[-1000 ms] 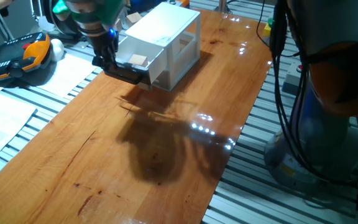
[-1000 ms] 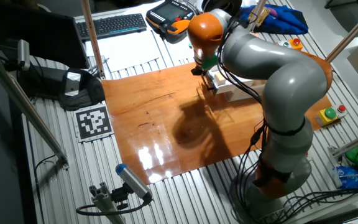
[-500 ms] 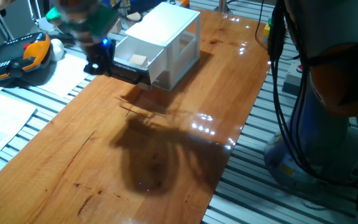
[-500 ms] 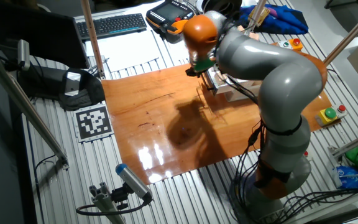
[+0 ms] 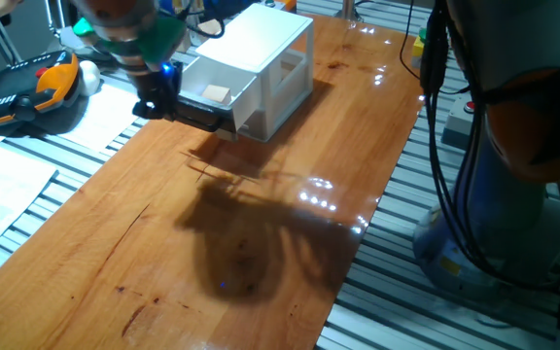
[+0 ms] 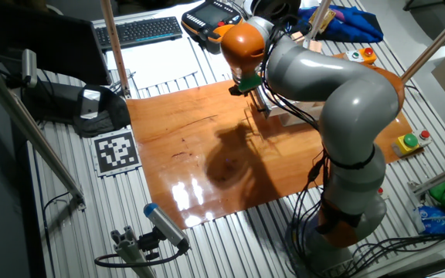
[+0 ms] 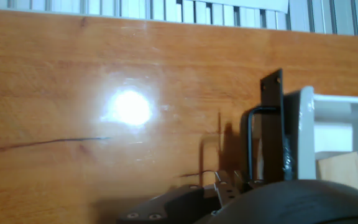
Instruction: Put things in the drawer
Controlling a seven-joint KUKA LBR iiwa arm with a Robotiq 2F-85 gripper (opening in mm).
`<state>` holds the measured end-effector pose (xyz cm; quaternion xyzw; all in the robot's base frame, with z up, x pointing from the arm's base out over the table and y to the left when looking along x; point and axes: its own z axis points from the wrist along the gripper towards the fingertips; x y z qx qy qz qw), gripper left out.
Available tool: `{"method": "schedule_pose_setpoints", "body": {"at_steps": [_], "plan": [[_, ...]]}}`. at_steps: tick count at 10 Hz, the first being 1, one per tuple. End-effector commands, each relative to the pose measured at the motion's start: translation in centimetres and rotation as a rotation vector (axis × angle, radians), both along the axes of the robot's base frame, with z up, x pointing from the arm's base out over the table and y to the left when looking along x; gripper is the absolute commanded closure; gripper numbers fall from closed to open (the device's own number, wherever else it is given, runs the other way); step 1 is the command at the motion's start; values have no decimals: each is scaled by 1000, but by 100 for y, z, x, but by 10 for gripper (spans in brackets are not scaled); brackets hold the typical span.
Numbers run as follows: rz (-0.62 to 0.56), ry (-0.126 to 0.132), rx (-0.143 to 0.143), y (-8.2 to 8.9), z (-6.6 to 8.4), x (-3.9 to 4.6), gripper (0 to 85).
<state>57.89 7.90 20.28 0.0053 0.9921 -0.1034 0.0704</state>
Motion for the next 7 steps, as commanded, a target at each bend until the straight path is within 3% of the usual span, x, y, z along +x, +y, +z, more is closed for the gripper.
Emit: {"method": "schedule_pose_setpoints", "body": {"at_steps": [1, 2, 7], "plan": [[-8, -3, 5, -29, -16, -1, 680], [-12, -7, 5, -52, -43, -5, 510], [-24, 0, -5, -83, -83, 5, 510]]}}
